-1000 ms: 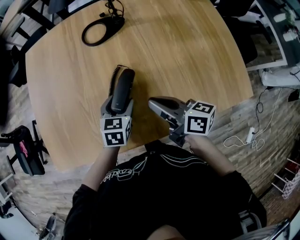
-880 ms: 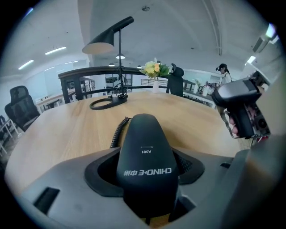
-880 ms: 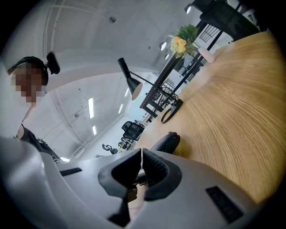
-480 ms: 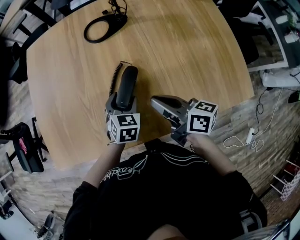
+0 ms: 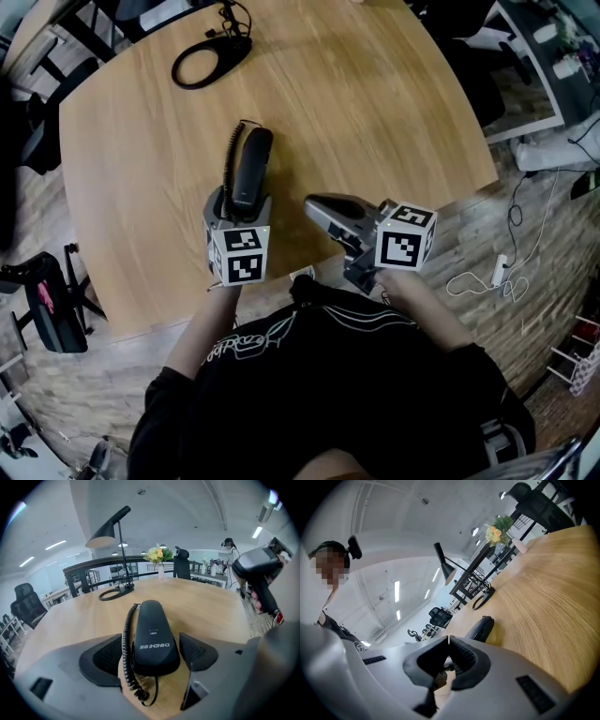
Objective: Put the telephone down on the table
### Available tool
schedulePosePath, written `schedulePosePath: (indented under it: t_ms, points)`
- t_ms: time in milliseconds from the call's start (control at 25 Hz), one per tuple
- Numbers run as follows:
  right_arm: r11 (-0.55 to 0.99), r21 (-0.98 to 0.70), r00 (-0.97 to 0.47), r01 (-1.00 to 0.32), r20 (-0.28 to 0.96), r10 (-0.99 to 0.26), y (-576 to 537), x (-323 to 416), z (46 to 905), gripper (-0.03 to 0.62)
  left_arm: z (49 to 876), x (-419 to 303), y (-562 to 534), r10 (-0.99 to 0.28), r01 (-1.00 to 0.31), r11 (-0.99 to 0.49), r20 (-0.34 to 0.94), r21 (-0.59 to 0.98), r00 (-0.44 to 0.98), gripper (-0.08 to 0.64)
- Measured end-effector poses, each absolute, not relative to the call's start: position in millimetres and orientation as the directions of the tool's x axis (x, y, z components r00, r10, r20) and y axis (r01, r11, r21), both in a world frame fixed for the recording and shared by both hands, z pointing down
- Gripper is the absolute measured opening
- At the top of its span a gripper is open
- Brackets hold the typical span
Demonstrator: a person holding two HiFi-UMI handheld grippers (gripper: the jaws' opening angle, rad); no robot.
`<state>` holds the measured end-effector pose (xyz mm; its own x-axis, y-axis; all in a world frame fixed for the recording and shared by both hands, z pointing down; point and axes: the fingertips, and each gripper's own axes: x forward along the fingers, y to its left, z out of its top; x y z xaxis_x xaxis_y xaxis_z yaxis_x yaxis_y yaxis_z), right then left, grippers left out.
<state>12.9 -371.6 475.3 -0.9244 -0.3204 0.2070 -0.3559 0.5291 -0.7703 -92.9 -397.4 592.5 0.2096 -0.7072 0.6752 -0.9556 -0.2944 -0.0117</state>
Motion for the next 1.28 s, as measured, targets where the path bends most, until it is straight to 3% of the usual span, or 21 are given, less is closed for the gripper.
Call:
schedulePosePath:
  t_ms: [400,560,600,720,1040,1280]
  points:
    - [0.599,-0.721,-0.920,-0.348,0.138,-0.368,-297,0,423,0.041,508,-126,-313,-0.766,-0.954,-0.274,0.573,0.120,0.292,0.357]
    - [0.637,-0.702,-0.925,-0.320,0.086,-0.370,-252,-20,399,0.041,465,-135,-265,-0.775,-0.919,-0.331,0.495,0.213,0.393,0.354]
    - [0.645,-0.696,-0.926,-0.314,0.076,-0.369,-239,-24,394,0.041,455,-134,-250,-0.771,-0.906,-0.351,0.475,0.238,0.424,0.338]
    - [0.666,-0.680,-0.928,-0.307,0.059,-0.368,-197,-34,380,0.041,432,-134,-204,-0.763,-0.876,-0.389,0.433,0.284,0.480,0.191]
    - [0.685,-0.634,-0.903,-0.359,0.051,-0.426,-107,-35,358,0.040,371,-113,-117,-0.699,-0.729,-0.588,0.233,0.349,0.676,0.021]
    - [0.681,-0.627,-0.892,-0.378,0.051,-0.448,-47,-29,360,0.041,362,-108,-63,-0.681,-0.686,-0.618,0.175,0.382,0.711,0.006]
